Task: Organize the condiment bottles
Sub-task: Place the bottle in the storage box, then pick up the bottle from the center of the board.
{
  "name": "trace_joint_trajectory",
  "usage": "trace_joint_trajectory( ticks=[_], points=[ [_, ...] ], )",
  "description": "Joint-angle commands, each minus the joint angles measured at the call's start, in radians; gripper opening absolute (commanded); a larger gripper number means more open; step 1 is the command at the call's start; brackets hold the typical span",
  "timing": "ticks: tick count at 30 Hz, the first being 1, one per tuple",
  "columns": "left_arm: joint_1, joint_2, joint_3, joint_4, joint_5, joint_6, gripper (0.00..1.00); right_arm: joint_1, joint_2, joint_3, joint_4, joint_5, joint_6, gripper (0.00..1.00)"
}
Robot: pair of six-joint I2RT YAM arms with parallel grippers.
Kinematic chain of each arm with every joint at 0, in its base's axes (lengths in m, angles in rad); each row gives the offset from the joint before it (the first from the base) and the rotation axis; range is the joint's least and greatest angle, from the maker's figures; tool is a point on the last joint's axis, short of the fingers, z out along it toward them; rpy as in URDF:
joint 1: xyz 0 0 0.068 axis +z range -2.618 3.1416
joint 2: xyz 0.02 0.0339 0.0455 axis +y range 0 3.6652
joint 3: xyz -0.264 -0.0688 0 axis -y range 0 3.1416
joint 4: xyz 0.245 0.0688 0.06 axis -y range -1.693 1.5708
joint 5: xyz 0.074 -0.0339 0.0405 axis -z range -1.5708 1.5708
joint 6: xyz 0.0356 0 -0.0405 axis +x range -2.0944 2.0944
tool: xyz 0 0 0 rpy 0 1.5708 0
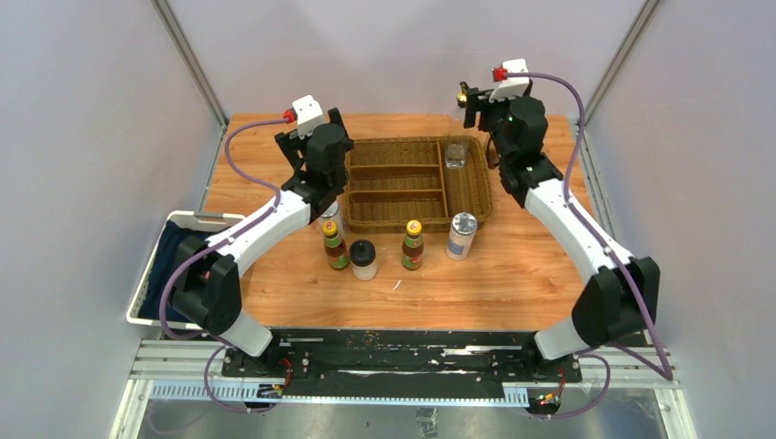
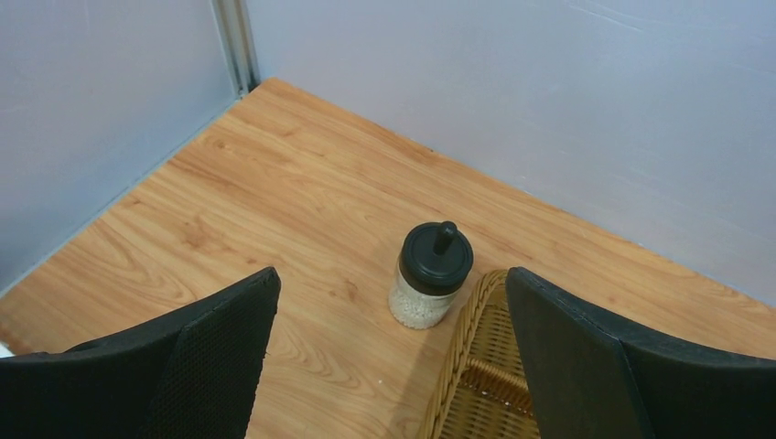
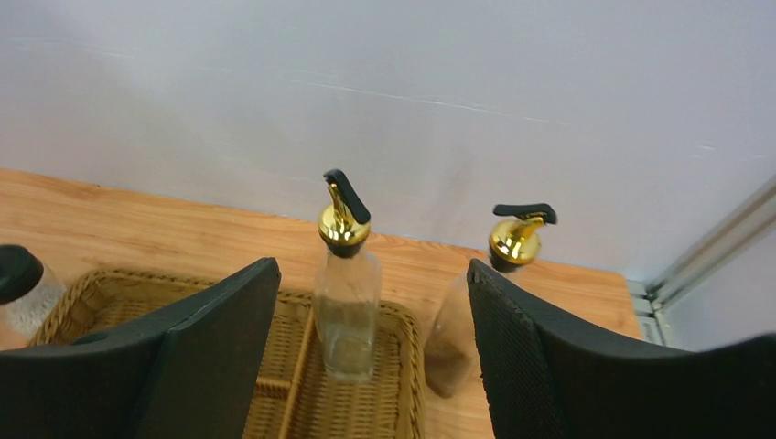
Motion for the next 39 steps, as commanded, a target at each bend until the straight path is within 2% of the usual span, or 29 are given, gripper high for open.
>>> trace_joint_trajectory(
  ticks=[1,5,11,16,22,25,30,39],
  points=[
    [-0.014,-0.045,-0.024,0.019,-0.011,-0.028,1.00,-0.012,-0.121,-0.109,-0.050,0.003,-0.077,0.79],
    [-0.023,-0.054,-0.026,0.019,0.008,-0.026,1.00,-0.038,-0.206,-0.196,-0.035,0.022,-0.090,0.79],
    [-0.030,-0.058,-0.034,0.020,0.025,-0.033,1.00,-0.112,-0.186,-0.250,0.027,0.006,-0.096,0.79],
    [-0.029,-0.049,-0.033,0.022,0.026,-0.044,1.00,-0.233,-0.096,-0.218,0.098,-0.162,-0.067,0.79],
    [-0.030,-0.019,-0.009,0.022,0.024,-0.041,1.00,-0.327,0.000,-0.207,0.236,-0.485,-0.060,0.78],
    [-0.029,-0.005,-0.001,0.023,0.022,-0.034,1.00,-0.389,0.040,-0.201,0.303,-0.600,-0.019,0.77],
    [-0.029,0.016,0.004,0.041,0.012,-0.009,1.00,-0.426,0.105,-0.170,0.368,-0.706,0.047,0.76],
    [-0.030,0.037,0.005,0.074,-0.002,0.014,1.00,-0.445,0.209,-0.049,0.339,-0.818,0.053,0.75]
  ],
)
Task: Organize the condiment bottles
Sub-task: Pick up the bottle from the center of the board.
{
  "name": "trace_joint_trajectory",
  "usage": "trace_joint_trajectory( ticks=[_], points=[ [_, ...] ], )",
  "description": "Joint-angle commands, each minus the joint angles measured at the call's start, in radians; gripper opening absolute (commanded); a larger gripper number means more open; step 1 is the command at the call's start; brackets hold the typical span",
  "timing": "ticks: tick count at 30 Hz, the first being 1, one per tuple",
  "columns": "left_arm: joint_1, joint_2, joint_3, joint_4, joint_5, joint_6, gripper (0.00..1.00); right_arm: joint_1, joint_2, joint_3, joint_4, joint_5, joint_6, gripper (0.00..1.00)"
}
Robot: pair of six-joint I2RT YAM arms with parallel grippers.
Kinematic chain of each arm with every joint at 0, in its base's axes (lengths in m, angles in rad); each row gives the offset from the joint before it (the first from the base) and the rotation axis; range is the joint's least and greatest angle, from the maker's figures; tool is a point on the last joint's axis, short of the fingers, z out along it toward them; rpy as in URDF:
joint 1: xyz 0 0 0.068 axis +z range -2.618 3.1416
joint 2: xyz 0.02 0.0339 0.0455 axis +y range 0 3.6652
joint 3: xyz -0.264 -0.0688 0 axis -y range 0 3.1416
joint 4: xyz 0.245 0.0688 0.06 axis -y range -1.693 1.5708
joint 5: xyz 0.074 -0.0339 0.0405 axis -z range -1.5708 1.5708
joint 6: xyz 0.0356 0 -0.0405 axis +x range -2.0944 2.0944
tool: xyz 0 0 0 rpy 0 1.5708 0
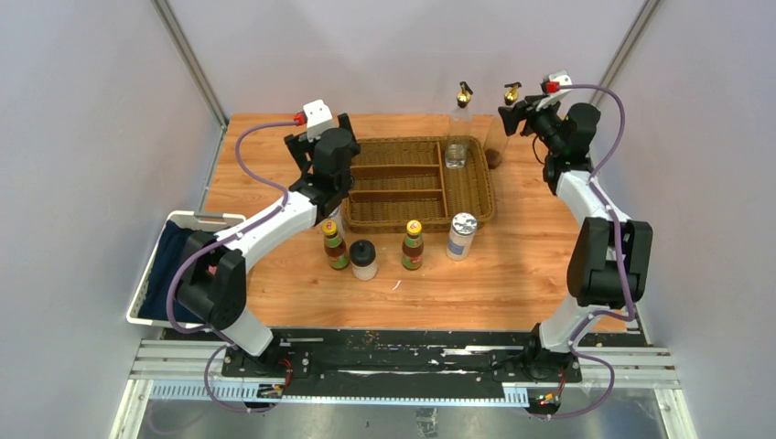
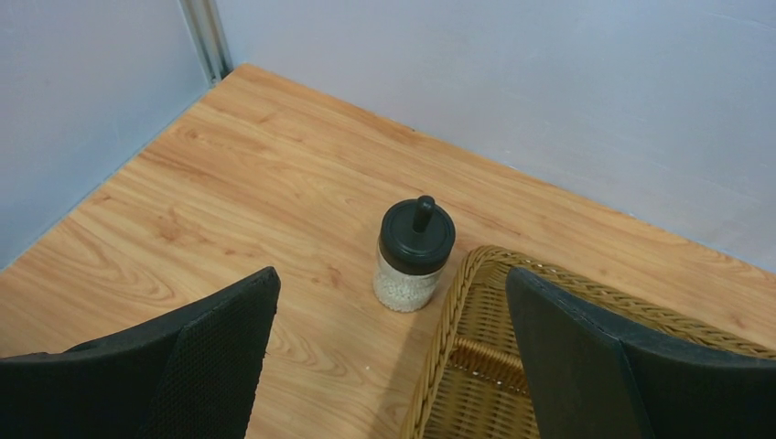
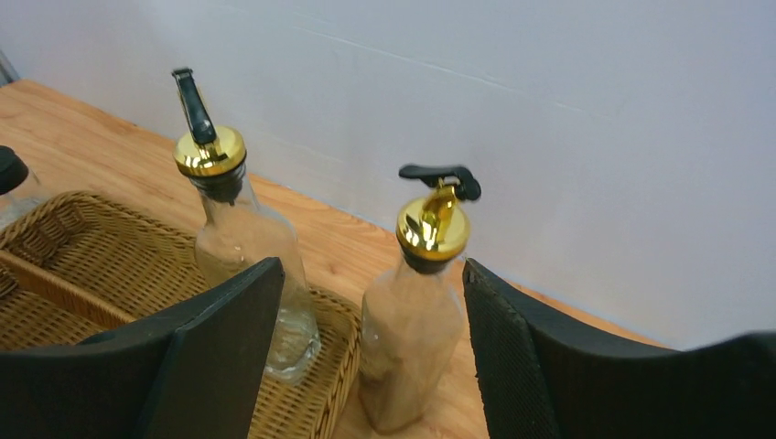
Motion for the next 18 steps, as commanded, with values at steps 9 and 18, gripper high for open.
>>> trace_joint_trajectory(
  ticks=[9,18],
  points=[
    [-0.007,0.019,0.002,0.164,-0.006,0.056,1.00,-0.089,0.181,0.258,-0.080,-0.252,0.006,0.74],
    [-0.007,0.060,0.022,0.207,-0.007,0.073,1.00,-0.148,0.275,0.372,-0.128,-0.397,0.030,0.74]
  ],
)
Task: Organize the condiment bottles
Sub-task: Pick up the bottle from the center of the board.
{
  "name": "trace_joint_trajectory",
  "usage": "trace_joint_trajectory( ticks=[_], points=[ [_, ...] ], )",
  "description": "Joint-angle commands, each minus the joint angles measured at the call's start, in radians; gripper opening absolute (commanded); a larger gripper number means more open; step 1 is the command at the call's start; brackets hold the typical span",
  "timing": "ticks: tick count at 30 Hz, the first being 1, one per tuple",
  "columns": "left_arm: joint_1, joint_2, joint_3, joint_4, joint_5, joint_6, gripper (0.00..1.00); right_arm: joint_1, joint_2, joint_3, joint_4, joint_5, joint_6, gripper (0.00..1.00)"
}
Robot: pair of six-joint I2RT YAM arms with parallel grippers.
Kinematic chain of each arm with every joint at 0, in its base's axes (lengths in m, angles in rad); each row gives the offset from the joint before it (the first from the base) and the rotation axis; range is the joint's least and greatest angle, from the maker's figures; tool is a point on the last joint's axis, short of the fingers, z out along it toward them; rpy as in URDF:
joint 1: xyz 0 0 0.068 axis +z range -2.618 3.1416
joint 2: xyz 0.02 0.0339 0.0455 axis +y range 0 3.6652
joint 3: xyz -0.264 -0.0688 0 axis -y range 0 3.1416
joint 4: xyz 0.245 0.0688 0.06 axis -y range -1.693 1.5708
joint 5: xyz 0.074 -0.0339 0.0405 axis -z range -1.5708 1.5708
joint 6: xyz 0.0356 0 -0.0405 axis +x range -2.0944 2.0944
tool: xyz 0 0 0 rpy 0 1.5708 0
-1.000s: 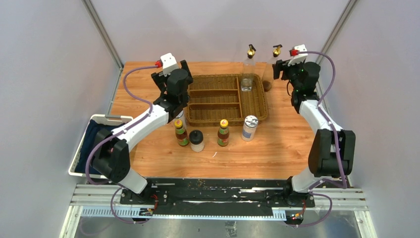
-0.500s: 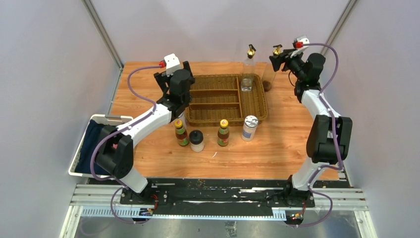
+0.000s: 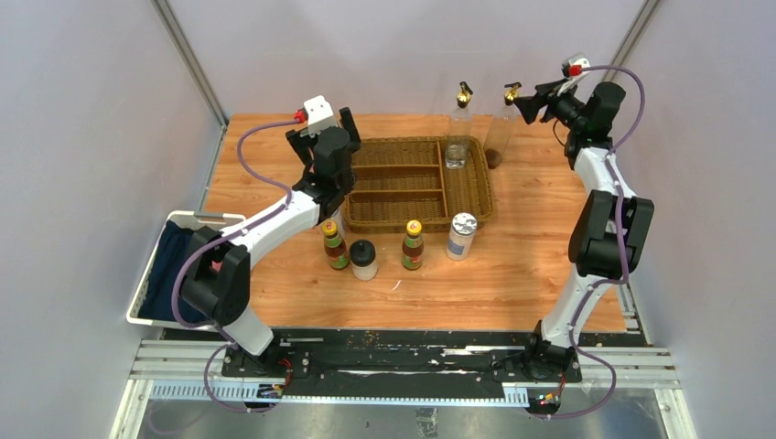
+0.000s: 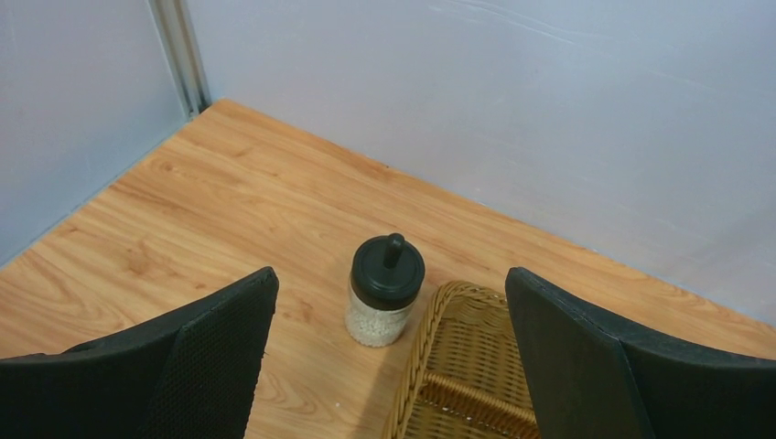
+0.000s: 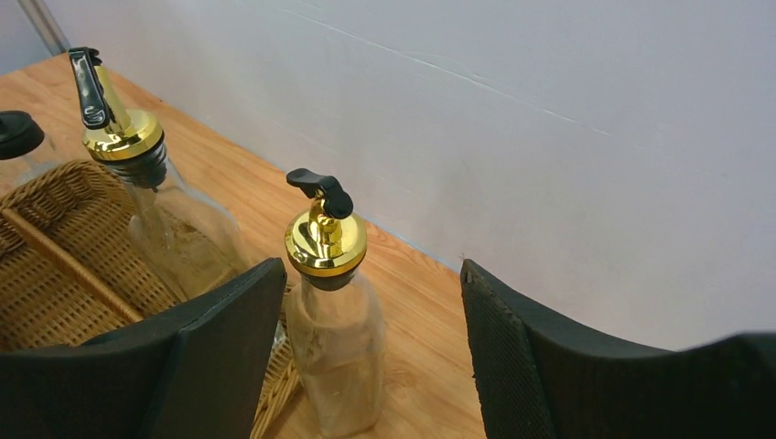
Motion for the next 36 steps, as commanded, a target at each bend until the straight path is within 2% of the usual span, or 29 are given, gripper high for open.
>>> trace_joint_trajectory(
  ticks=[1,21,36],
  points=[
    [-0.007,0.045,0.026,0.044,-0.020,0.009,1.00,-0.025,0.038,0.044,-0.011,-0.125,0.055,0.74],
    [-0.007,0.075,0.038,0.061,-0.025,0.024,1.00,-0.028,0.166,0.150,0.065,-0.286,0.226,0.73],
    [-0.007,0.080,0.029,0.107,-0.034,0.057,1.00,-0.002,0.240,0.249,-0.005,-0.301,0.207,0.72]
  ],
)
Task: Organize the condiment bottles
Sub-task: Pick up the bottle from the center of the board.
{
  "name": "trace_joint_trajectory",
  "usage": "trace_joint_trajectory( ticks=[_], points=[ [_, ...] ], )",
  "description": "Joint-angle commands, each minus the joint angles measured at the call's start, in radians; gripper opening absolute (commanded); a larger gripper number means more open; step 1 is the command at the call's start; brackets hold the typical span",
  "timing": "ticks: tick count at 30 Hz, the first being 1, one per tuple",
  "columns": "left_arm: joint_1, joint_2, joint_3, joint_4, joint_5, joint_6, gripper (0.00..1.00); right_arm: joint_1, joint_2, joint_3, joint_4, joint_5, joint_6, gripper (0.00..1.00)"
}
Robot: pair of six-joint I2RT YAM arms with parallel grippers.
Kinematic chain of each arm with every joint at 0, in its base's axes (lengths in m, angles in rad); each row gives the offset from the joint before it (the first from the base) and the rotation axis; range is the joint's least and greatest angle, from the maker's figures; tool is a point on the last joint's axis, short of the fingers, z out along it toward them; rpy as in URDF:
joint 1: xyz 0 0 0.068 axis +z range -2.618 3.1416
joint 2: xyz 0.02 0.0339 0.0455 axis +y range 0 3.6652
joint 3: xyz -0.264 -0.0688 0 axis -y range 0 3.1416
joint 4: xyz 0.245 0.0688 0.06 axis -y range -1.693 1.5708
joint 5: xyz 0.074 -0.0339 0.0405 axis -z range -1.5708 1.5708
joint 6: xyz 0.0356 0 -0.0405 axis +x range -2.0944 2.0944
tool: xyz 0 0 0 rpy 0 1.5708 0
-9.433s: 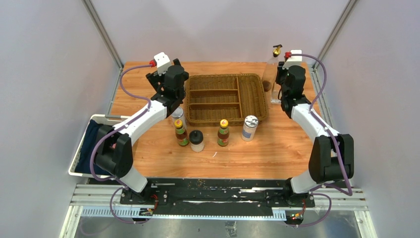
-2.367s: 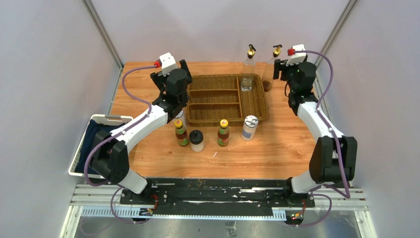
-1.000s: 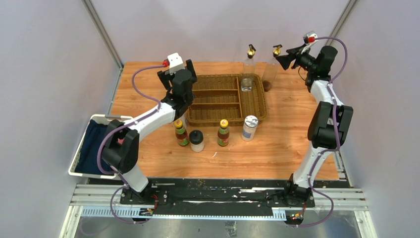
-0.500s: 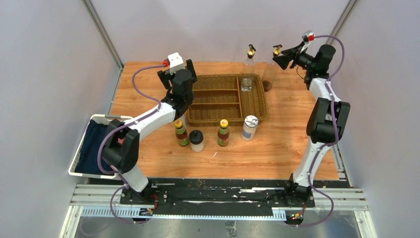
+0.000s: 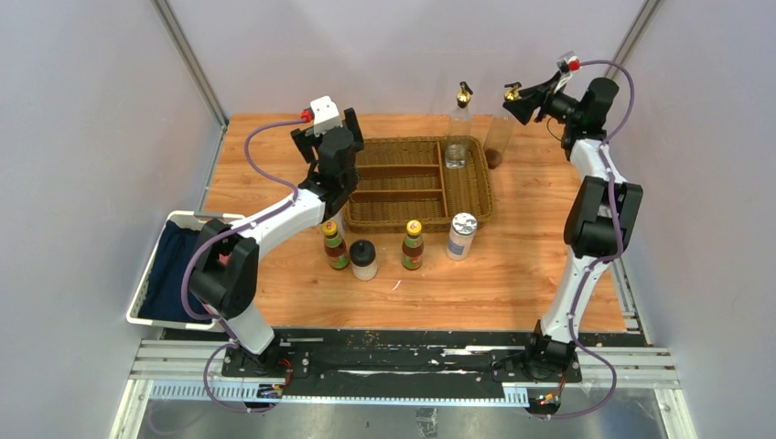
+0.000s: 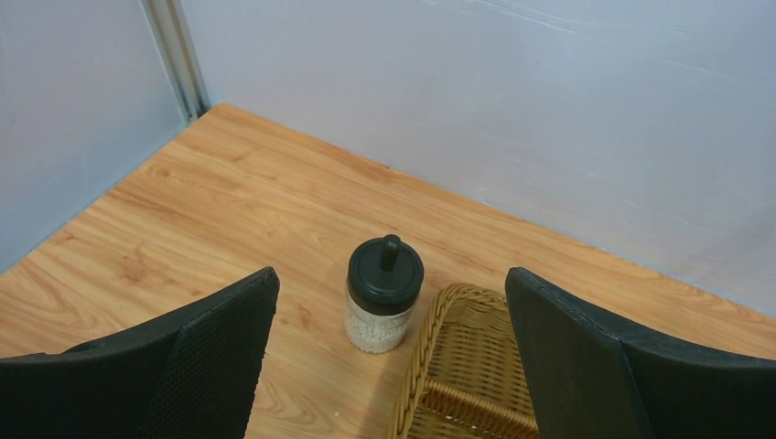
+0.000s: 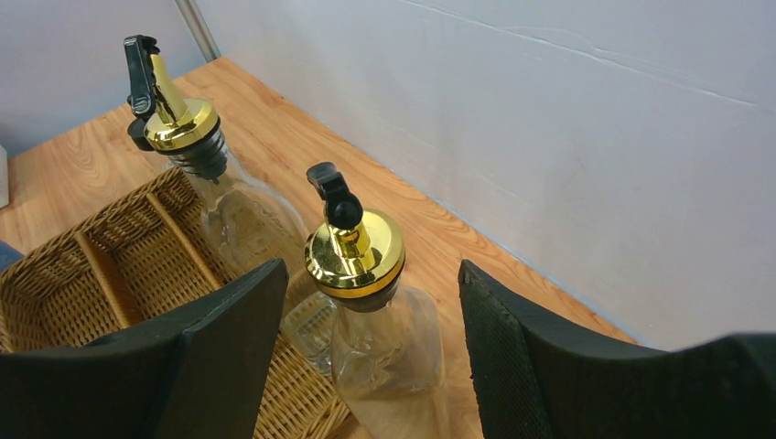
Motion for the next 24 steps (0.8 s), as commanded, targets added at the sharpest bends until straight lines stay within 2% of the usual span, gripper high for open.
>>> trace_joint_trajectory(
  ticks=[1,18,24],
  points=[
    [-0.007,0.016,0.017,0.047,-0.034,0.020,1.00,0.017,0.031,0.050,-0.048,-0.023,-0.023,0.72],
    [-0.007,0.012,-0.003,0.077,-0.045,0.043,1.00,0.062,0.090,0.147,-0.177,-0.009,-0.100,0.67],
    [-0.007,0.012,-0.016,0.098,-0.050,0.054,1.00,0.066,0.105,0.164,-0.211,0.001,-0.121,0.58]
  ],
)
